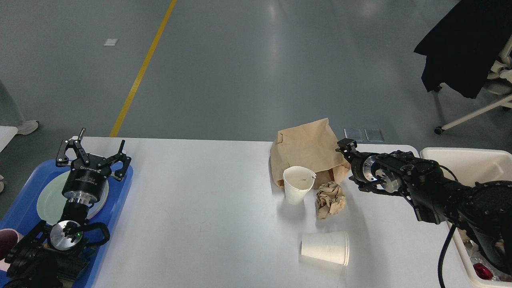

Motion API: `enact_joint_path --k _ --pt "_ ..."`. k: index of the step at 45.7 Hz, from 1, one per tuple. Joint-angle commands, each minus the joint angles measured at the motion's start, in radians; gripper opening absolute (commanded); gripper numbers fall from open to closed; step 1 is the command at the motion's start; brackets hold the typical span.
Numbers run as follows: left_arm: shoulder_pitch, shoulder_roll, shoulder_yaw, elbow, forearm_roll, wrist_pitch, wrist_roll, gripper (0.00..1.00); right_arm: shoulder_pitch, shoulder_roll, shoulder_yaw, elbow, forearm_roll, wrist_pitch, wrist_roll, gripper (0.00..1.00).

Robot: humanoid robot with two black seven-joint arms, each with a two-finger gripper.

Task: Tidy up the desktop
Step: 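Reach the right gripper to the top of the brown paper bag, then grasp the brown paper bag and lift it off the table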

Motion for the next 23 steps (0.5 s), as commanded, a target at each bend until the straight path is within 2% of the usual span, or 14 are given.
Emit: enact_joint_path --k 1,8,15,19,23 --pt "0.000 0.000 0.000 0.000 0.000 0.000 0.000 0.96 -0.007 0.052 0.004 -0.046 -0.007 -0.003 -0.001 1.00" --pt "0.000 0.000 0.000 0.000 0.000 0.000 0.000 0.96 -0.018 0.060 0.006 -0.063 -0.007 -0.009 0.001 1.00" --pt "0.000 0.000 0.000 0.000 0.000 0.000 0.000 0.96 -0.021 0.060 0.008 -0.064 -0.007 -0.023 0.015 0.89" --pt "0.000 -0.001 0.000 0.000 0.000 0.000 0.000 0.96 -0.021 0.061 0.012 -0.063 -0.006 -0.020 0.021 0.70" --pt "0.000 0.000 0.000 0.000 0.000 0.000 0.000 0.96 -0.021 0.065 0.012 -0.063 -0.006 -0.020 0.021 0.55"
